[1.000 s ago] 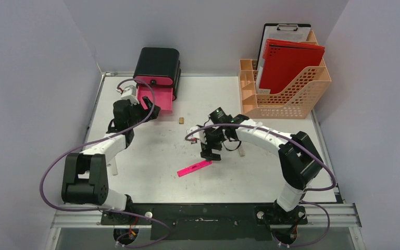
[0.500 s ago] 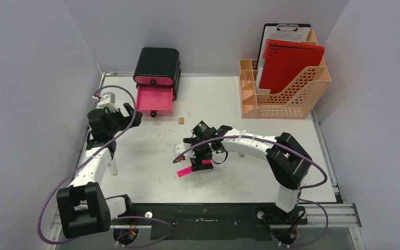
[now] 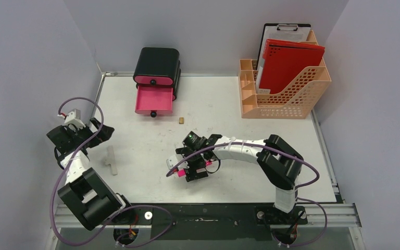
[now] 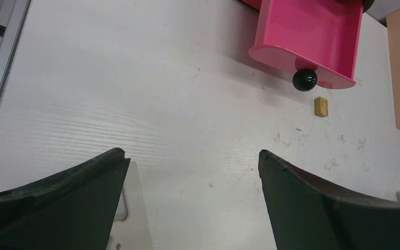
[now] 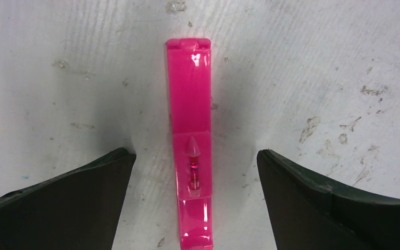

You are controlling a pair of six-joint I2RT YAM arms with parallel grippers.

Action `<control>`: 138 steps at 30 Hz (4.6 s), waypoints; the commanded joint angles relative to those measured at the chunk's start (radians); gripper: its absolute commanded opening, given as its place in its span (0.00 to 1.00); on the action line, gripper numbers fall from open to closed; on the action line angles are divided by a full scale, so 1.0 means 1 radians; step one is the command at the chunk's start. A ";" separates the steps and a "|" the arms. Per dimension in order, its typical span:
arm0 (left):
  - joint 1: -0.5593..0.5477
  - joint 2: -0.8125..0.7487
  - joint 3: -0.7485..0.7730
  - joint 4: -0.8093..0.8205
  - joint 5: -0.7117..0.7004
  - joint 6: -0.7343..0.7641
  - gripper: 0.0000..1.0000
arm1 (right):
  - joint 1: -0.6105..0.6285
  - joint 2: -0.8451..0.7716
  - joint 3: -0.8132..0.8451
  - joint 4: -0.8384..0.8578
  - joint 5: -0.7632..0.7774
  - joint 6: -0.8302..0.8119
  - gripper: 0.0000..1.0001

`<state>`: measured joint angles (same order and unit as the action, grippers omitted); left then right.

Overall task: Organize the desk
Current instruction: Pick up the stationery from the center of the board, then place the stationery in the drawer, then pick up the stationery from the center of the board.

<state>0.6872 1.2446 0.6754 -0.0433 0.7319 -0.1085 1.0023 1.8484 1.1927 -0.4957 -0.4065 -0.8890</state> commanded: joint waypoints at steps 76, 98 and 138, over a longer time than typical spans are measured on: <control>0.169 -0.176 -0.197 0.408 0.479 -0.074 0.96 | -0.114 0.663 1.187 0.389 0.295 0.099 0.09; 0.168 -0.148 -0.194 0.421 0.487 -0.077 0.96 | -0.110 0.735 1.245 0.396 0.210 0.088 0.09; 0.165 -0.201 -0.068 -0.043 0.479 0.314 0.96 | -0.102 0.431 1.112 0.085 0.212 0.093 0.78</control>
<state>0.8463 1.0786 0.5049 0.1757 1.2091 -0.0536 0.8883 2.4691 2.3520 -0.3115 -0.1658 -0.8402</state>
